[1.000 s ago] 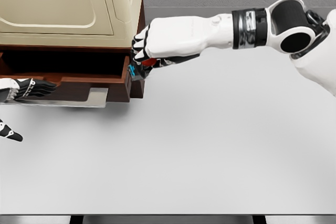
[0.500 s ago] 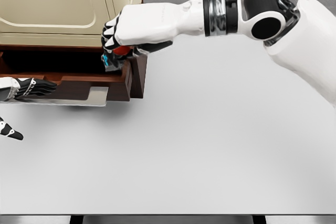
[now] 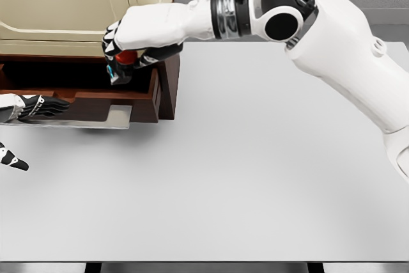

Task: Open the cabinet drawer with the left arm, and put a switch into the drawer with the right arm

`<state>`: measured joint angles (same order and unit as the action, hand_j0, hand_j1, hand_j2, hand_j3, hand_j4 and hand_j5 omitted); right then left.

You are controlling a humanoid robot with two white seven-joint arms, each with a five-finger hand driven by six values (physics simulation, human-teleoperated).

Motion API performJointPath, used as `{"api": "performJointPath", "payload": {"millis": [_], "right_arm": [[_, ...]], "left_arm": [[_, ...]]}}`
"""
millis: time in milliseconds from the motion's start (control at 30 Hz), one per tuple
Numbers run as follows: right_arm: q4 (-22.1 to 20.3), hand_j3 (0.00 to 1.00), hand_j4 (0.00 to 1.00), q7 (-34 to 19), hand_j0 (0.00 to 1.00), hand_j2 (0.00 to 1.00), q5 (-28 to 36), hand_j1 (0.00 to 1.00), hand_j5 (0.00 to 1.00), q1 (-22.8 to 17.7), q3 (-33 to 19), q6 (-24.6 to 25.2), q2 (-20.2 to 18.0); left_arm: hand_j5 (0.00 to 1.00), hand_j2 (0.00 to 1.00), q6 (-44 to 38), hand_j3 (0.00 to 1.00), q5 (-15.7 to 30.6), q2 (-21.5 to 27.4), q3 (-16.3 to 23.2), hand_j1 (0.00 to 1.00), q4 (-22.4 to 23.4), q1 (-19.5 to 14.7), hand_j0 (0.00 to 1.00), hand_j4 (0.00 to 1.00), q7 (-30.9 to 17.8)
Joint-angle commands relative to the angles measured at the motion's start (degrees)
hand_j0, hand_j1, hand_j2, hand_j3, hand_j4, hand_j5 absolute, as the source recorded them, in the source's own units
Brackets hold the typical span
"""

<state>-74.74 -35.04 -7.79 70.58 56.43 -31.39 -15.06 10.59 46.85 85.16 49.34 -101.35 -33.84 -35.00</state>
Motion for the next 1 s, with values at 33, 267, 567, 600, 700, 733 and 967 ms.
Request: {"api": "performJointPath", "payload": {"millis": [33,267,567,600,700,733,967], "right_arm": [[1.53,0.39,0.39,0.04,0.39,0.39,0.32,0.39,0.39,0.26,0.26,0.28,1.09],[3.2,0.39,0.39,0.04,0.39,0.39,-2.49,0.39,0.39,0.7,0.18,0.46,2.32],[2.15,1.0,1.0,0.04,1.0,1.0,-2.67,1.0,1.0,0.09,0.0,-3.61,1.88],[1.18,1.0,1.0,0.04,1.0,1.0,-2.49,1.0,1.0,0.0,0.0,-3.61,1.0],[-5.41,1.0,1.0,0.04,1.0,1.0,2.69,1.0,1.0,-1.93,0.0,-3.61,-6.46],[-7.26,1.0,1.0,0.04,1.0,1.0,2.87,1.0,1.0,-2.46,-0.35,-3.61,-9.01],[-8.49,1.0,1.0,0.04,1.0,1.0,3.75,1.0,1.0,-15.99,-10.19,-3.61,-31.6]], "left_arm": [[1.0,1.0,-0.22,1.0,-1.76,0.1,0.05,1.0,0.27,0.0,1.0,1.0,0.0],[1.0,1.0,-0.22,1.0,-1.76,0.1,0.05,1.0,0.27,0.0,1.0,1.0,0.0],[1.0,1.0,-0.22,1.0,-1.76,0.1,0.05,1.0,0.27,0.0,1.0,1.0,0.0],[1.0,1.0,-0.22,1.0,-1.76,0.18,0.05,1.0,0.27,0.0,1.0,1.0,0.0],[1.0,1.0,-0.22,1.0,-1.76,0.18,0.05,1.0,0.27,0.09,1.0,1.0,0.0],[1.0,1.0,-0.22,1.0,-1.76,0.18,-0.03,1.0,0.27,-0.09,1.0,1.0,0.0],[1.0,1.0,2.33,1.0,-1.06,0.01,-2.32,1.0,0.19,-0.09,1.0,1.0,0.0]]}}
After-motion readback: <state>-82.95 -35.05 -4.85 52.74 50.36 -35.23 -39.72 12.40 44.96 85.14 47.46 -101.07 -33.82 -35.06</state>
